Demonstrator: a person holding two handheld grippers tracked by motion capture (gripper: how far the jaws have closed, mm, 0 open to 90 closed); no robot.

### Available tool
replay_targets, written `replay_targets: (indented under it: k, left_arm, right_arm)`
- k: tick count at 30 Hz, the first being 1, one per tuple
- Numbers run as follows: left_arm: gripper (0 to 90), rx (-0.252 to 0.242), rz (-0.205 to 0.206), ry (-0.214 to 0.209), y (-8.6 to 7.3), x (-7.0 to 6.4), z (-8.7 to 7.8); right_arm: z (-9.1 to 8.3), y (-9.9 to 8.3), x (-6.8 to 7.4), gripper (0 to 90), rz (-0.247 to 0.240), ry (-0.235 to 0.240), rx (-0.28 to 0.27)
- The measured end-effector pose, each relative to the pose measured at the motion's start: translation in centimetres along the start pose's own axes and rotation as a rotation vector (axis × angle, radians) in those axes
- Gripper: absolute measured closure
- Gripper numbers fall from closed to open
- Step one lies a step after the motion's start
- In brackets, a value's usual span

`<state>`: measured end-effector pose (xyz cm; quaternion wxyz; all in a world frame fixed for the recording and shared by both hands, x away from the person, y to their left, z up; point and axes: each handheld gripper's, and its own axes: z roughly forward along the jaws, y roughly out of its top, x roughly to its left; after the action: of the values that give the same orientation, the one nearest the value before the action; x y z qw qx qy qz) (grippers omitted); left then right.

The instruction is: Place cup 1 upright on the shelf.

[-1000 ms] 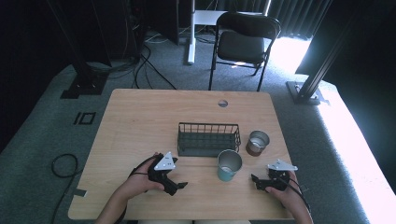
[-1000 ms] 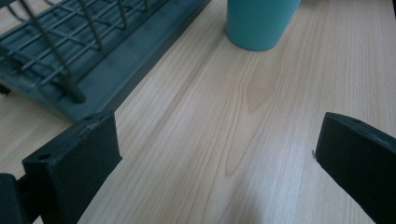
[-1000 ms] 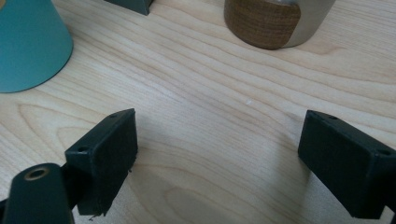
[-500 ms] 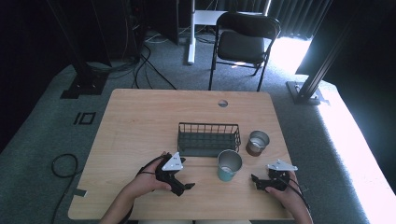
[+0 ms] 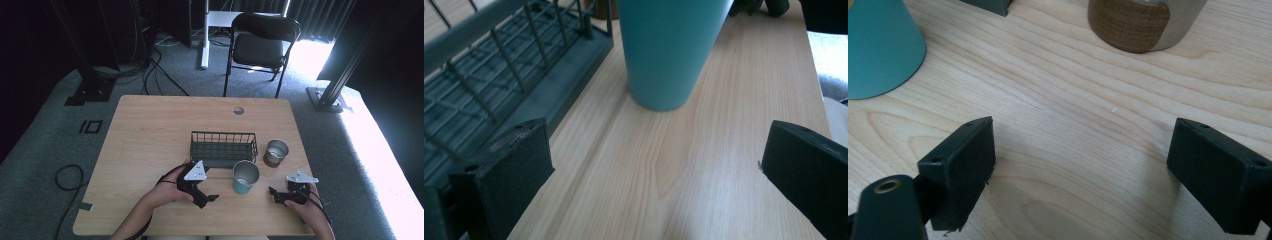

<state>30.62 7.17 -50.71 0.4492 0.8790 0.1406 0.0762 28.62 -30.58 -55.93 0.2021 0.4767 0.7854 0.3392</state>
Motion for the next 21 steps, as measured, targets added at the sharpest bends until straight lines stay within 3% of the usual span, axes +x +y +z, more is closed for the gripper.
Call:
replay_targets:
  k: [6, 21]
  left_arm:
    - [0.4, -0.03, 0.012, 0.003, 1.1, -0.1, 0.5]
    - [0.4, -0.03, 0.037, -0.026, 3.2, -0.1, 2.5]
  right_arm:
    - [0.0, 0.0, 0.0, 11.5, 0.0, 0.0, 0.0]
    - [0.0, 0.0, 0.0, 11.5, 0.001, 0.001, 0.0]
